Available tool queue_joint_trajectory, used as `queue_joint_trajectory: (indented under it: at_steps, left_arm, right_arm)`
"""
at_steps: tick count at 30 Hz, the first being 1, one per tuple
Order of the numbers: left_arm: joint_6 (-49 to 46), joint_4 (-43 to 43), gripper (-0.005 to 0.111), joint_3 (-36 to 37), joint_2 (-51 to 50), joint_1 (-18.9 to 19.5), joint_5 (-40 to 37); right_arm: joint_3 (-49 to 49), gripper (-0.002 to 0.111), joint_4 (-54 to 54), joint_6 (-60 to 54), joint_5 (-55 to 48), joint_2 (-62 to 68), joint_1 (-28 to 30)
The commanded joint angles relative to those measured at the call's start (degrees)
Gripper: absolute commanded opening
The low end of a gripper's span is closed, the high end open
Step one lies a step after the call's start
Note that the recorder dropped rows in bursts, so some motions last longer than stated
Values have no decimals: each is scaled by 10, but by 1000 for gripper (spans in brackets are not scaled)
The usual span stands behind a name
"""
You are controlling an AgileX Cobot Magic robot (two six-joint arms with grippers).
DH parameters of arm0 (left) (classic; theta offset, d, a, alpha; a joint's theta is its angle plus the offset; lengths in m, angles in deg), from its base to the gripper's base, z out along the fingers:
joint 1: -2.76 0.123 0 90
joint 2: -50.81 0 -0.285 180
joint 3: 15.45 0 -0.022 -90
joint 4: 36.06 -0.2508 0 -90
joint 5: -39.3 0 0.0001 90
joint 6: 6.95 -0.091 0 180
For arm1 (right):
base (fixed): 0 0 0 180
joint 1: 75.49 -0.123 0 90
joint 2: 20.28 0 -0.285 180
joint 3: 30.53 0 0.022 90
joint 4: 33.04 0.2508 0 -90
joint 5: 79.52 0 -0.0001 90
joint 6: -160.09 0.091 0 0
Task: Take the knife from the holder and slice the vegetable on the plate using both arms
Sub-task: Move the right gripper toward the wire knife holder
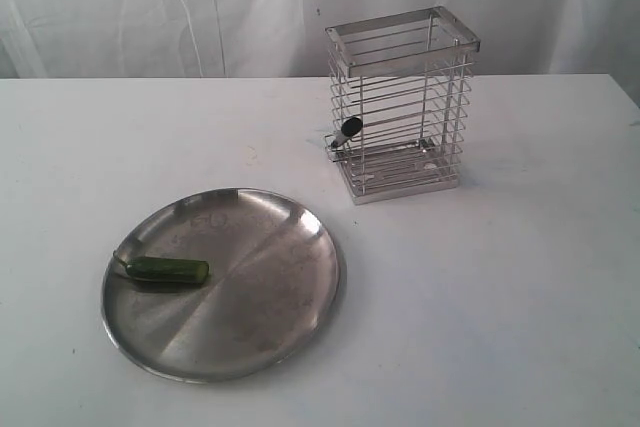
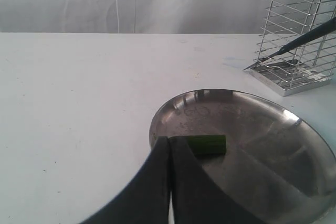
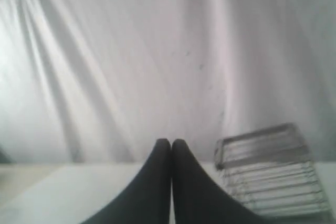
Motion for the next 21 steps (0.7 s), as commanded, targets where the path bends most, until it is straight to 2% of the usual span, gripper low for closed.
queue_joint_trajectory:
  at_steps: [1, 5, 9, 15, 21]
  left_arm:
    - [2, 2, 2, 2, 3, 0, -2]
    - [2, 2, 2, 2, 3, 0, -2]
    - [2, 2, 2, 2, 3, 0, -2]
    - [2, 2, 2, 2, 3, 0, -2]
    - [2, 2, 2, 2, 3, 0, -2]
  right_arm:
    - [84, 0, -89, 58, 128, 184, 1]
    - [119, 0, -86, 58, 85, 329, 1]
    - [125, 0, -34, 58, 29, 401, 1]
    - [125, 0, -45, 49, -118, 415, 1]
    - [124, 0, -89, 50, -162, 409, 3]
